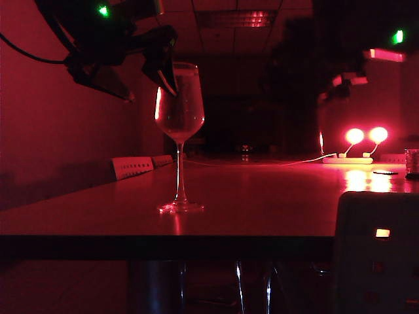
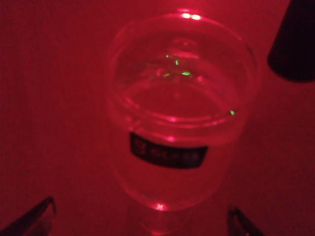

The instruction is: Pick up the black thermos cup, pour some water from it into the stemmed glass, and then put the thermos cup back on the table.

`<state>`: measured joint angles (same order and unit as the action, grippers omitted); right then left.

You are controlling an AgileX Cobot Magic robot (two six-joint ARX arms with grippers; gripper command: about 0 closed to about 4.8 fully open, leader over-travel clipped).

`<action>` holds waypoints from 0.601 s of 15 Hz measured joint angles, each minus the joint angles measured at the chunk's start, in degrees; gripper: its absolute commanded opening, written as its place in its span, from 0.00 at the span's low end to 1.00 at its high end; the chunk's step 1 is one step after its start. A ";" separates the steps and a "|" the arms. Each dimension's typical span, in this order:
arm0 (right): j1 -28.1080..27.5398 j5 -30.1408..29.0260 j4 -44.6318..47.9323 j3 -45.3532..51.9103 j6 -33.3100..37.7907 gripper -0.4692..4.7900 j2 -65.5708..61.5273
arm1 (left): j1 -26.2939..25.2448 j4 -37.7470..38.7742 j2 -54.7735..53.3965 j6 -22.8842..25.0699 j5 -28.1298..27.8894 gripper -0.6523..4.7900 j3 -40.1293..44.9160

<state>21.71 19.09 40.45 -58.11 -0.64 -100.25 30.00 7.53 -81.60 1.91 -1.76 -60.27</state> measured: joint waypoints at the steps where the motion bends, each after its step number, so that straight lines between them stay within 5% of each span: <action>1: -0.92 0.00 2.40 0.00 0.63 0.37 -1.57 | -0.02 0.00 0.00 0.22 -0.02 1.00 0.00; 9: -3.52 -5.68 13.38 -0.02 1.95 0.37 -10.80 | 0.00 -0.46 0.00 1.09 0.00 1.00 0.00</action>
<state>18.20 13.41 53.82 -58.13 1.30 -111.04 30.00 7.07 -81.60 3.01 -1.76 -60.27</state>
